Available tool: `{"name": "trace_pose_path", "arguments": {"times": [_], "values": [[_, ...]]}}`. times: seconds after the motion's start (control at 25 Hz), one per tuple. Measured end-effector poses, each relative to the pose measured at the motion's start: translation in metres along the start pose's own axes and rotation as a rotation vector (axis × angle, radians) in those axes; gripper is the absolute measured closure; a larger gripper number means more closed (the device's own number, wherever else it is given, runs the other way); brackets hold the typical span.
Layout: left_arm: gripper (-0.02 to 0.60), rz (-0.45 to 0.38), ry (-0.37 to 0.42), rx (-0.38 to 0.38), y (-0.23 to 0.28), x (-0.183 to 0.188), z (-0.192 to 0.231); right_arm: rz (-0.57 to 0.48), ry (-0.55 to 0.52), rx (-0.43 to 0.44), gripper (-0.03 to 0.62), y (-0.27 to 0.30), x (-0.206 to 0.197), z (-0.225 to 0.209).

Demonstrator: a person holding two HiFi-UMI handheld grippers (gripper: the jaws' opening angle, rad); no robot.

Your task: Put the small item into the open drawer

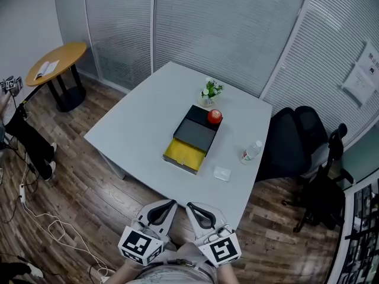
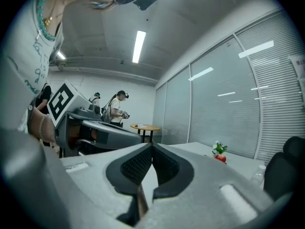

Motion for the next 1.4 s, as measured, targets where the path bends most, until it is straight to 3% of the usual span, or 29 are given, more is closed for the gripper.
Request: {"name": "trace_pose_path", "arguments": {"times": [0.64,1.4], "values": [[0.584,0.026,-0.054,0.022,0.006,-0.007,0.038,0.045,-0.006,0.046,0.591,0.039,-0.004,-0.005],[0.584,0.061,-0.027,-0.063,0.128,0.026,0.090,-0.011,0.025,0.005,0.591,0.114,0.010,-0.118]]}}
Point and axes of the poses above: the fingertips, and each gripper's own axes: y forward along the fingers, z to its left, x out of its top, the point moved 3 cm from there along -y, backward along the fingers
